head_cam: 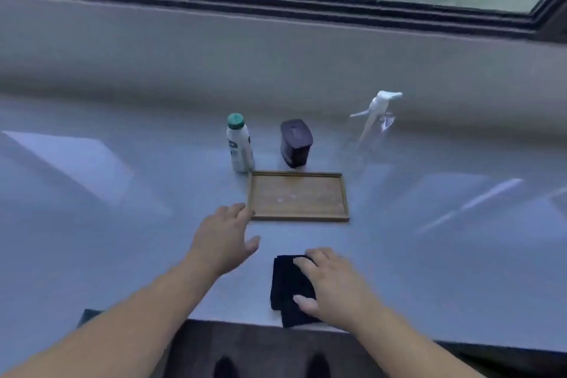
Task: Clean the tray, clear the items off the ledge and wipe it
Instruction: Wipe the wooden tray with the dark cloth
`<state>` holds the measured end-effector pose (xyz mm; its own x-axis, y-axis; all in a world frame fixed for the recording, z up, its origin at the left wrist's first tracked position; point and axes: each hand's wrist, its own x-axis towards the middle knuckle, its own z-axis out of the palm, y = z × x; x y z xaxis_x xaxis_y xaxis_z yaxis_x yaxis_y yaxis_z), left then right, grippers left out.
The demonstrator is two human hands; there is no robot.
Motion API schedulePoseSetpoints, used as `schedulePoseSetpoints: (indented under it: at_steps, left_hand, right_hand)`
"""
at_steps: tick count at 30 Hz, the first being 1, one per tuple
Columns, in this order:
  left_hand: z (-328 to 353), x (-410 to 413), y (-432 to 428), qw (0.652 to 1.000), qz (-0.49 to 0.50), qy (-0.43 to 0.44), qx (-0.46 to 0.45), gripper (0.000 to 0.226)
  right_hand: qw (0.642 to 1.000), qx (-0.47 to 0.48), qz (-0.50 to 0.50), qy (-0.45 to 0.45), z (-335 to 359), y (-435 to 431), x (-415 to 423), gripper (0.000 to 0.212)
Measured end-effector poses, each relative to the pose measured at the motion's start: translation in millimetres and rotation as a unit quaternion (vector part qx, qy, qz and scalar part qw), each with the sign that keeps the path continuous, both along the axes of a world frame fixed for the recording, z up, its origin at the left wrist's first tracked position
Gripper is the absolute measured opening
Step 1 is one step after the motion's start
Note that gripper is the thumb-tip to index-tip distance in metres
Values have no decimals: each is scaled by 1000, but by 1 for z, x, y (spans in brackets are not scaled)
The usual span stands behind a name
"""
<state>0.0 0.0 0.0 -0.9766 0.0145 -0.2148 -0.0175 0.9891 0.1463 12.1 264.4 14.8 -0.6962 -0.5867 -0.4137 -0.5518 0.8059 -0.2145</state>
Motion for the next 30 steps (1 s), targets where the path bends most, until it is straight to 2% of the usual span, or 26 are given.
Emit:
schedulePoseSetpoints:
  at_steps: [3, 5, 7, 11, 13, 15, 17, 20, 22, 25, 27, 30]
  left_hand:
    - [-35, 3, -6, 999, 19, -49, -10, 76]
    - [-56, 4, -8, 998, 29, -48, -3, 79]
    - [-74, 2, -7, 999, 33, -33, 11, 79]
    - [-96, -8, -4, 999, 31, -4, 39, 79]
    - [-103, -16, -4, 998, 36, 15, 46, 79]
    - [-109, -24, -5, 997, 47, 35, 56, 79]
    - [-113, -26, -6, 995, 52, 55, 63, 80]
    - [-122, -25, -8, 993, 56, 76, 72, 81]
    - [-125, -27, -9, 992, 57, 90, 70, 80]
    - [-126, -28, -10, 990, 53, 114, 66, 80]
    - [-128, -29, -10, 989, 49, 123, 63, 81]
    - [-131, -30, -10, 989, 49, 127, 59, 82]
  right_hand:
    - [997, 25, 40, -59, -43, 2, 13, 98]
    - [996, 33, 67, -52, -63, 8, 22, 102]
    - [996, 35, 75, -16, -72, 13, 27, 85]
    - [993, -88, 23, 81, -81, 17, 20, 45]
    - [983, -156, -79, 52, -73, 10, 11, 28]
    - [938, -238, -251, -14, -60, 5, -6, 18]
    - [860, -337, -380, -50, -45, 5, -30, 19]
    - [798, -421, -431, 18, -15, 11, -72, 17]
    - [778, -441, -445, 55, 2, 16, -97, 17]
    - [768, -455, -443, 85, 21, 22, -129, 18]
    - [776, -438, -444, 93, 20, 23, -149, 20]
    - [841, -331, -421, 83, -7, 20, -170, 15]
